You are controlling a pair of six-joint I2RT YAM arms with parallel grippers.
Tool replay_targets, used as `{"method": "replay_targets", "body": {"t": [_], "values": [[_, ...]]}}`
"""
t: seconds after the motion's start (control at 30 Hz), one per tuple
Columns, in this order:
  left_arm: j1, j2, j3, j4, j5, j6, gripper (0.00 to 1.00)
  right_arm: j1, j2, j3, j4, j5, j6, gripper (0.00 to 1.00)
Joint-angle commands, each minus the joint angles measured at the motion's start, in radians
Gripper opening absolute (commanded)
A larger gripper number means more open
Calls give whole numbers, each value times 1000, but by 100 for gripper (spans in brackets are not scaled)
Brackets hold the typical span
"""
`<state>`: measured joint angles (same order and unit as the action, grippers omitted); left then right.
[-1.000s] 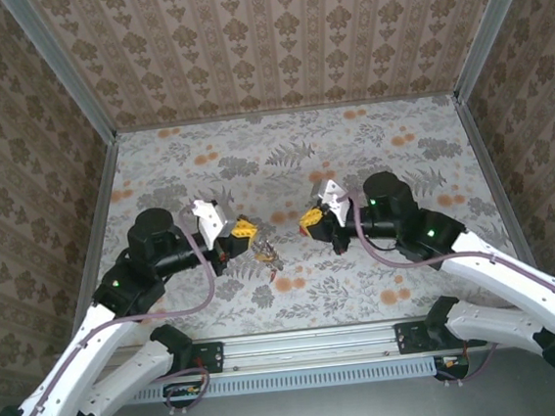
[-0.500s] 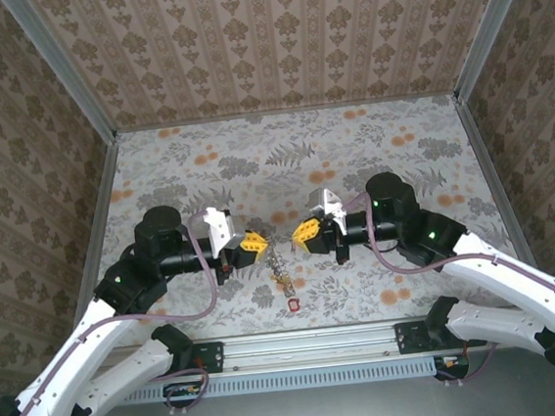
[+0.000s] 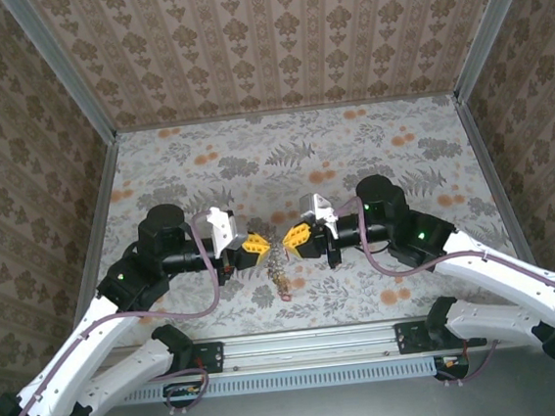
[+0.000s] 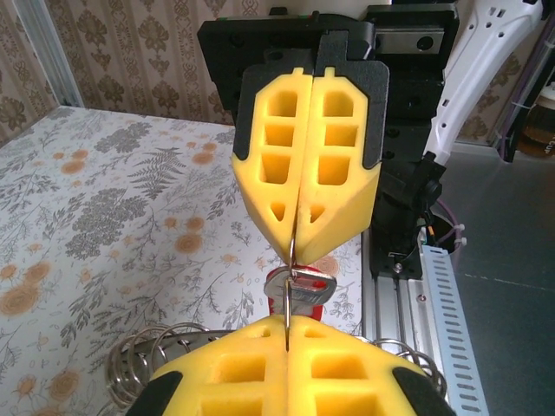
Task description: Put the keys on the keyring
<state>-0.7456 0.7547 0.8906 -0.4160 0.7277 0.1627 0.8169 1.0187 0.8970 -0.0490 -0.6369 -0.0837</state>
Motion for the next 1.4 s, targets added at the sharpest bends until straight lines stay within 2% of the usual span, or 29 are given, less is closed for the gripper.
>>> {"method": "replay_targets", "body": {"t": [0.0,1.37], "values": [[-5,-8,24,42,39,24,0,12,8,32,51,-24,-11,0],[-11,-30,13,54,39,19,0,24,-2,16,75,-35,-13,0]]}}
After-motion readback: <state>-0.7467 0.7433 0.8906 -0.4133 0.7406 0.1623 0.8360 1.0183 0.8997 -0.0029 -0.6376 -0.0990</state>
